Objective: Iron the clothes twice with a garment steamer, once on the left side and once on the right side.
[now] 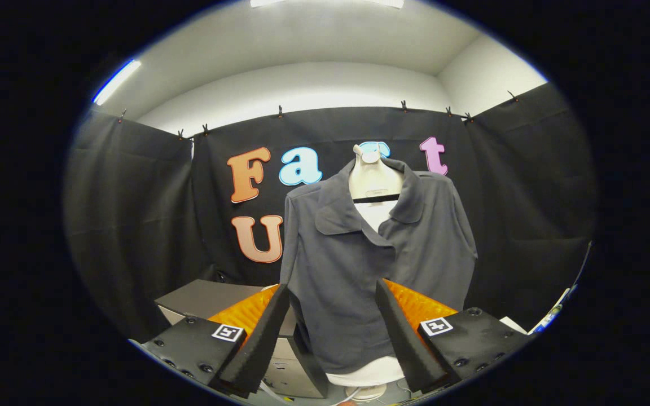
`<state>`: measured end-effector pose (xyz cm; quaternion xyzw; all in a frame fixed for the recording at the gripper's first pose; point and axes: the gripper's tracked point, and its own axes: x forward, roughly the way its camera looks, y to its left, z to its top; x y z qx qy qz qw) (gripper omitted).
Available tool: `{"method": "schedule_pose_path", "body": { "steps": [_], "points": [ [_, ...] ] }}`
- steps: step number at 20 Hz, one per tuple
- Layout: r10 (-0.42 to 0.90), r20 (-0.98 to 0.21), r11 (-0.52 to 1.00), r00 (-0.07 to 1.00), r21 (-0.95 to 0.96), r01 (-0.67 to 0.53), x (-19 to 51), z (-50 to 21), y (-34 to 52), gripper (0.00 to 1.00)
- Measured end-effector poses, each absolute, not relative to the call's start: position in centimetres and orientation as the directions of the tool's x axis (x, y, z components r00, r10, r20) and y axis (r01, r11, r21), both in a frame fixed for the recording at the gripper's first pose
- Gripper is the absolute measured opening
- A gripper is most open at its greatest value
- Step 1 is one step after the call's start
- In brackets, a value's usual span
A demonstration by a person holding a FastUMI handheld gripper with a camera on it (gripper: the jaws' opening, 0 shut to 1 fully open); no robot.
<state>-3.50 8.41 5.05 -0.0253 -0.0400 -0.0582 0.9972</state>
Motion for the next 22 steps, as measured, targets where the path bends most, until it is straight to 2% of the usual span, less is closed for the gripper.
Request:
{"method": "schedule_pose_path", "body": {
  "steps": [9, 22],
  "points": [
    [-0.157, 0.068, 0.983, 0.985, -0.087, 0.163, -2.0, 4.0, 18.1, 0.98],
    [-0.034, -0.159, 0.997, 0.987, -0.074, 0.023, 7.0, -3.0, 29.3, 0.98]
  ]
}}
